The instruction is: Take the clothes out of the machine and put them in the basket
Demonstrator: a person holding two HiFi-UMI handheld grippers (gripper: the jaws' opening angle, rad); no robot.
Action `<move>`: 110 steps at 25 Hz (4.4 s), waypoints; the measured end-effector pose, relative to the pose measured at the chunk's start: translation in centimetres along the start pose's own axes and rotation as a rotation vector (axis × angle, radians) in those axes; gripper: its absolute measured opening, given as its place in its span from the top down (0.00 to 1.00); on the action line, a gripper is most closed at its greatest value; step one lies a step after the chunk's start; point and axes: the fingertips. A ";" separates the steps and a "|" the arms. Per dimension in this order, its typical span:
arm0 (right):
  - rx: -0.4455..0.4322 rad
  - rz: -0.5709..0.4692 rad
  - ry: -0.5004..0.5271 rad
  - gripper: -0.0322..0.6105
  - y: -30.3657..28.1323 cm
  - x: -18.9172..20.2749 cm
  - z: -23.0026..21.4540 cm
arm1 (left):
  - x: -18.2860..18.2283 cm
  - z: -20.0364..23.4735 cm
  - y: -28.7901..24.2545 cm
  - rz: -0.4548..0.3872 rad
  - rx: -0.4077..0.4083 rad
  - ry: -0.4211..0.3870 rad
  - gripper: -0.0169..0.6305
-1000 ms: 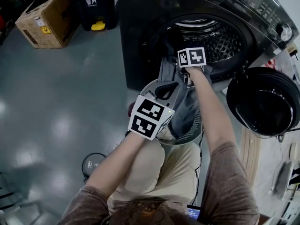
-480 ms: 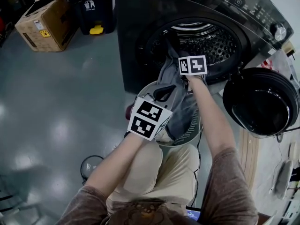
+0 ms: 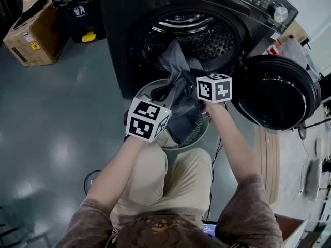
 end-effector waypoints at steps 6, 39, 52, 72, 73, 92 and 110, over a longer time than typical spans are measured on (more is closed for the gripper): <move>-0.036 -0.063 0.001 0.87 5.9 0.8 2.5 | -0.4 -0.3 0.2 -0.010 -0.022 -0.022 0.96; 0.101 0.064 0.034 0.40 -4.6 3.5 -2.4 | -0.2 -0.1 -0.1 -0.005 -0.013 0.017 0.96; 0.277 0.141 -0.067 0.41 -10.8 4.1 -5.8 | -0.4 2.2 0.9 -0.007 -0.022 0.041 0.96; 0.105 0.061 -0.024 0.87 0.9 4.8 -1.6 | 0.2 0.5 0.0 0.025 -0.026 -0.026 0.96; 0.096 0.049 -0.012 0.87 2.1 4.9 -0.9 | 0.1 0.4 0.1 0.023 -0.028 -0.031 0.96; 0.059 -0.067 -0.084 0.60 9.0 8.0 3.5 | 0.1 -1.5 0.0 0.014 -0.033 -0.051 0.96; 0.018 -0.144 -0.113 0.71 14.4 -5.6 2.9 | -13.5 -1.9 1.3 0.049 0.068 -0.095 0.96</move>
Point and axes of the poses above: the fingertips, and each gripper's own axes: y backward along the fingers, z to its left, x out of its underside, and after that the axes turned 5 degrees about y, right-handed
